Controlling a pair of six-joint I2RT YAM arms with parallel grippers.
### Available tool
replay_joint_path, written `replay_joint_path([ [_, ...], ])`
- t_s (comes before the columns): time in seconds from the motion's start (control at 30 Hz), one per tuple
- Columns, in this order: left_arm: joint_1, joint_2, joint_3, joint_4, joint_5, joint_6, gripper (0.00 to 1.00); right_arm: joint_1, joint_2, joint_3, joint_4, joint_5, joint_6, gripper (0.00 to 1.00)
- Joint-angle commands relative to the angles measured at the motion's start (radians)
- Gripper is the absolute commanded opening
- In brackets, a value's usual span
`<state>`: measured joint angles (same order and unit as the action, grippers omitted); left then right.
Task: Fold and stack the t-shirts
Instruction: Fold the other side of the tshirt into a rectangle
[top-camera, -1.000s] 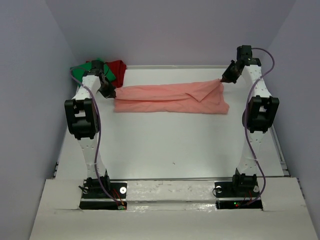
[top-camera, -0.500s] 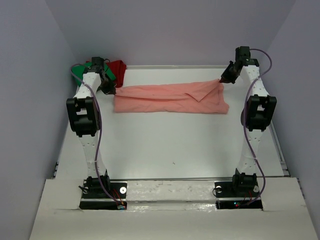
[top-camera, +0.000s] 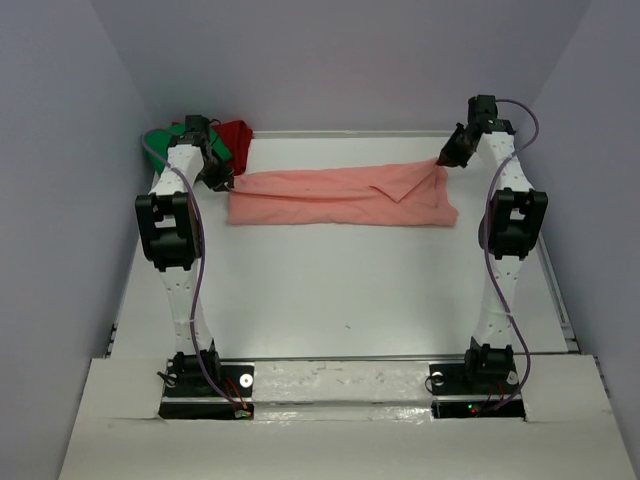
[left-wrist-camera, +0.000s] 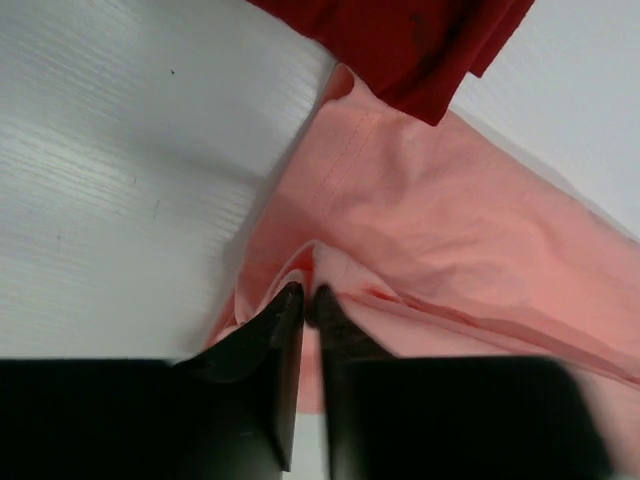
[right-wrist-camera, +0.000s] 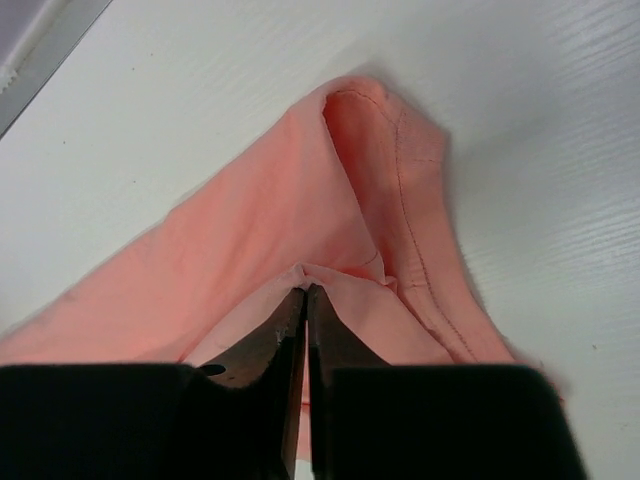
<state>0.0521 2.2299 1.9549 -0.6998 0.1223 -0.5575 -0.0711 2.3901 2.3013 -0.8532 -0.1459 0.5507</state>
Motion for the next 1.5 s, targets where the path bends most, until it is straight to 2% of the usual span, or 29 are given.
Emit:
replay_joint_path([
  [0.0, 0.002, -0.028, 0.027, 0.006, -0.042, 0.013, 0.42, -0.009, -0.012, 0.046, 0.077, 0.002, -0.024, 0.17],
  [0.03, 0.002, -0.033, 0.021, 0.014, -0.047, 0.011, 0.48, -0.009, -0.017, 0.029, 0.086, 0.005, -0.032, 0.21],
  [0.07, 0.002, -0.044, 0.021, 0.025, -0.058, 0.011, 0.54, -0.009, -0.034, 0.02, 0.104, 0.023, -0.035, 0.31],
  [0.1, 0.002, -0.046, 0.024, 0.025, -0.062, 0.011, 0.55, -0.009, -0.043, 0.011, 0.115, 0.035, -0.037, 0.37],
  [0.27, 0.002, -0.053, 0.042, 0.023, -0.069, 0.014, 0.56, -0.009, -0.118, -0.071, 0.177, 0.111, -0.058, 0.48],
  [0.47, 0.002, -0.082, 0.065, 0.013, -0.067, 0.022, 0.55, -0.009, -0.195, -0.118, 0.214, 0.031, -0.045, 0.48],
  [0.63, 0.002, -0.133, 0.076, -0.009, -0.044, 0.044, 0.55, 0.0, -0.281, -0.268, 0.21, -0.092, -0.018, 0.46],
  [0.9, -0.049, -0.292, -0.054, 0.008, -0.042, 0.073, 0.55, 0.094, -0.401, -0.506, 0.246, -0.211, 0.029, 0.45],
  [1.0, -0.132, -0.329, -0.109, 0.039, -0.018, 0.085, 0.55, 0.134, -0.414, -0.592, 0.284, -0.236, 0.058, 0.44],
  [1.13, -0.221, -0.331, -0.195, 0.109, 0.108, 0.073, 0.55, 0.165, -0.417, -0.675, 0.35, -0.27, 0.1, 0.43],
  [1.27, -0.339, -0.323, -0.235, 0.155, 0.079, 0.07, 0.53, 0.165, -0.402, -0.701, 0.396, -0.288, 0.136, 0.43],
  [1.47, -0.416, -0.27, -0.258, 0.204, 0.094, 0.061, 0.52, 0.174, -0.365, -0.684, 0.422, -0.279, 0.153, 0.43],
])
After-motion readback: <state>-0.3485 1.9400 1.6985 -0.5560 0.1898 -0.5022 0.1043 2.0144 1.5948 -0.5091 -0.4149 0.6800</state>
